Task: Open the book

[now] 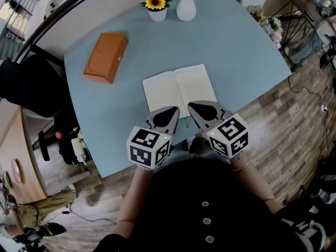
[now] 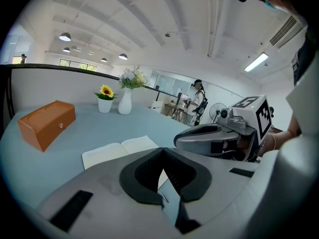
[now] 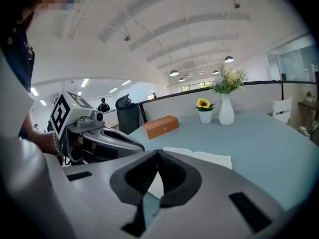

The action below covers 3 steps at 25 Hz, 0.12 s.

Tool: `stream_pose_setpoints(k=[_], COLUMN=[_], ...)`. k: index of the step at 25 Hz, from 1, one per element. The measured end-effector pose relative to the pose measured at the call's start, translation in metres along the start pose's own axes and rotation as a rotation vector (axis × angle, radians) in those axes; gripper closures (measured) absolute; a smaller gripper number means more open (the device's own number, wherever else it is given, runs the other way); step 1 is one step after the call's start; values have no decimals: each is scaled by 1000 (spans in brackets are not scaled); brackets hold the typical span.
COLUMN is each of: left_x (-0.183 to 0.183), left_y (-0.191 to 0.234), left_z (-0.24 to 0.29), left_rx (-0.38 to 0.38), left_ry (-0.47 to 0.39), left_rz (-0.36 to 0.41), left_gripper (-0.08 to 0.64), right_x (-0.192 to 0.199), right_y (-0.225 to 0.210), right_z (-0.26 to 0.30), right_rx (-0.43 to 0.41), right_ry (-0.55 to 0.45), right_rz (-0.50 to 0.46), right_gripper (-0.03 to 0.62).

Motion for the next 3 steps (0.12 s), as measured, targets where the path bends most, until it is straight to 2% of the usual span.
stream_pose_setpoints(k=[3], left_x=[-1], left_y=[-1], left_z=[1], left_rx=[1], left_ry=[-1], left_rz=[2], left_gripper=[548], right_x=[1], right_y=[-1], right_z=[-1], right_rx=[0], right_ry=[5], right_rz=[-2], right_gripper=[587])
Point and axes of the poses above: the fingertips, and each gripper's own axes: z forward along the fingers, y to its left, x out of its underside, the point moved 3 cm from there along -z, backward along the fingers, and after that the axes turned 1 degree about z, right-handed, at the moved point
